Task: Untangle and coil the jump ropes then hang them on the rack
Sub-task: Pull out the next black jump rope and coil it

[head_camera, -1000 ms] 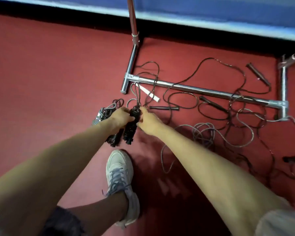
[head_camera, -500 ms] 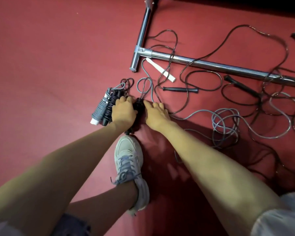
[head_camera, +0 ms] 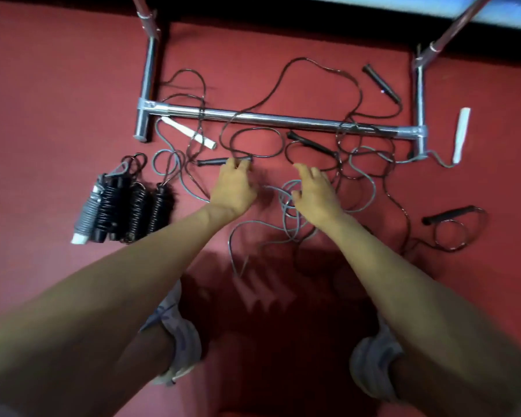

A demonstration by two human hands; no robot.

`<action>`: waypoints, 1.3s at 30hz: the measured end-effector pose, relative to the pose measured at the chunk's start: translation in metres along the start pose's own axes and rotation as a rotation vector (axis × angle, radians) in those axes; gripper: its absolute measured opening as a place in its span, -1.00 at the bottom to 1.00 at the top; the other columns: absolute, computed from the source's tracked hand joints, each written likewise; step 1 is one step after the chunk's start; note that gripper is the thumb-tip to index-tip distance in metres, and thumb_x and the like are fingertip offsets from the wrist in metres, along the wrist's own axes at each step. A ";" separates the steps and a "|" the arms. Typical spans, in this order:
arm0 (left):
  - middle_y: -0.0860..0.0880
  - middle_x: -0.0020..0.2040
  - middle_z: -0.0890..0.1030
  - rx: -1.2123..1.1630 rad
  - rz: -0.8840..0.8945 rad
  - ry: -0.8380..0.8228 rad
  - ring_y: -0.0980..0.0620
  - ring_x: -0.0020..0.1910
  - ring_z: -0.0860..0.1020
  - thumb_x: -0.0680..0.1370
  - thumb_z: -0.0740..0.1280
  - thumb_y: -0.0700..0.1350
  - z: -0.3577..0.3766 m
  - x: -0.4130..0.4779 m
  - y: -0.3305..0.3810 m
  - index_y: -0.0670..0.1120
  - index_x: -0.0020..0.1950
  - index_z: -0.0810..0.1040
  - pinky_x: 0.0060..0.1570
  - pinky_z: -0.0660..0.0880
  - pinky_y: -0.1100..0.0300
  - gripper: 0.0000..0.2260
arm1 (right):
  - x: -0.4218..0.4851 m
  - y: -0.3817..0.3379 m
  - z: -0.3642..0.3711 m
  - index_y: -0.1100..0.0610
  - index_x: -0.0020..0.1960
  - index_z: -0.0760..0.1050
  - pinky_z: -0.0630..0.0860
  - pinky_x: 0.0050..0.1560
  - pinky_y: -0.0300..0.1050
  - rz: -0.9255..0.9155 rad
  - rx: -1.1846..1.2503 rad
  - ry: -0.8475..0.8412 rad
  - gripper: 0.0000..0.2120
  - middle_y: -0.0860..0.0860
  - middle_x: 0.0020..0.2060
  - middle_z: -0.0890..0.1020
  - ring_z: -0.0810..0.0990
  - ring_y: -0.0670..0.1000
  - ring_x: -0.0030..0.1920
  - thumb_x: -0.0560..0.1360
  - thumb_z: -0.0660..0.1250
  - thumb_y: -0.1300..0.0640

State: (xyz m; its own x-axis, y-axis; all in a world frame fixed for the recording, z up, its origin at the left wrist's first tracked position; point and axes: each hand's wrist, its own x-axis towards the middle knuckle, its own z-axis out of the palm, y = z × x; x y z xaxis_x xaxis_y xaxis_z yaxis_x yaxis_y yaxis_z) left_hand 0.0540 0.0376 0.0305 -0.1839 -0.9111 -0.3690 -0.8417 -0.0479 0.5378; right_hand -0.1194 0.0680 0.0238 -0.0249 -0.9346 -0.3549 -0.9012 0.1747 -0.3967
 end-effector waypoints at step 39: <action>-0.05 -0.27 0.46 -0.808 0.110 -0.022 0.09 -0.40 0.60 0.61 0.22 -0.30 -0.062 -0.038 0.124 -0.11 -0.12 0.41 -0.24 0.61 0.13 -0.85 | -0.024 0.024 -0.115 0.02 0.36 0.41 0.50 0.01 -0.11 -0.021 0.528 -0.138 -0.38 -0.02 -0.11 0.61 0.57 -0.03 -0.16 0.36 0.52 0.26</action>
State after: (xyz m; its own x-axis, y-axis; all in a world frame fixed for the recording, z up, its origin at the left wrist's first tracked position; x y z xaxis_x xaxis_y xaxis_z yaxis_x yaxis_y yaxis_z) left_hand -0.0120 0.0407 0.1580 -0.2612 -0.9199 -0.2925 -0.1936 -0.2469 0.9495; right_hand -0.1904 0.0586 0.1205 0.0799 -0.8964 -0.4359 -0.5605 0.3212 -0.7633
